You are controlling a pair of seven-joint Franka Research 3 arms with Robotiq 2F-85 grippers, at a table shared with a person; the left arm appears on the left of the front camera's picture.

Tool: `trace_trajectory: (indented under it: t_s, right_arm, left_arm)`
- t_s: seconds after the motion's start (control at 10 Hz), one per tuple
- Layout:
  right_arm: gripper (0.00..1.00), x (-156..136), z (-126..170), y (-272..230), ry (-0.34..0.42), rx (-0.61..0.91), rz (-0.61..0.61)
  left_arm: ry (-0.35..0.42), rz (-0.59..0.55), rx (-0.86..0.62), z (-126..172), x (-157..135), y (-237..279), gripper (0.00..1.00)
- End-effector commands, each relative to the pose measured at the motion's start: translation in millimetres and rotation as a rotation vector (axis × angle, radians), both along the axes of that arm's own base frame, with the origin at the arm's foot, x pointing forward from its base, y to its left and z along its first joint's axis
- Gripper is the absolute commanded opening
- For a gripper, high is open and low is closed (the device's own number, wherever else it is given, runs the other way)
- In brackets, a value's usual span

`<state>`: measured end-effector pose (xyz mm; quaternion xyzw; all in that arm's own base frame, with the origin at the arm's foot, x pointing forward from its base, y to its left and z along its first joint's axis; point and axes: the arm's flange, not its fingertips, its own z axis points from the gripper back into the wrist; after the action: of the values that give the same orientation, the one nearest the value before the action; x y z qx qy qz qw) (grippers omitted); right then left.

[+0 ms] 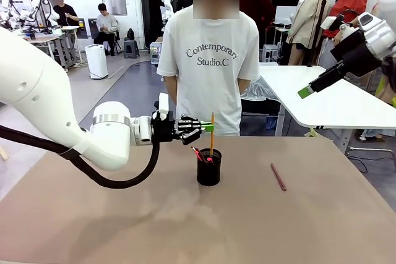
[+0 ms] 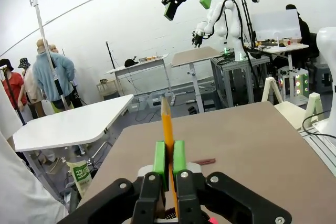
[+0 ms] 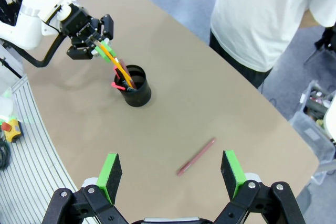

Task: Place the pens into the pen holder.
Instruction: Pick up a writing instrument from the table and place it into the Pen holder.

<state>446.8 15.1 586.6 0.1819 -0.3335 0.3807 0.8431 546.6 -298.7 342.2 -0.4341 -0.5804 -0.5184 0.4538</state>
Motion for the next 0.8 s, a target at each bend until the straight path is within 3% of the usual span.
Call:
trace_trajectory:
  t_s: [0.0,0.1,0.5,0.6,0.7]
  right_arm:
    - [1.00,0.4,0.5,-0.4,-0.006,0.022,0.009]
    - [1.00,0.4,0.5,-0.4,-0.006,0.022,0.009]
    - [1.00,0.4,0.5,-0.4,-0.006,0.022,0.009]
    - [1.00,0.4,0.5,-0.4,-0.006,0.022,0.009]
    - [1.00,0.4,0.5,-0.4,-0.006,0.022,0.009]
  left_arm:
    - [-0.042,0.024,-0.062,-8.3,3.8,-4.1,0.00]
    - [-0.040,0.023,-0.059,-10.4,4.2,-4.1,0.10]
    - [-0.058,0.022,-0.070,-7.1,2.9,-1.8,0.88]
    - [-0.056,0.019,-0.071,-4.7,2.1,-1.6,1.00]
    - [-0.051,0.015,-0.070,-2.0,1.4,-2.3,1.00]
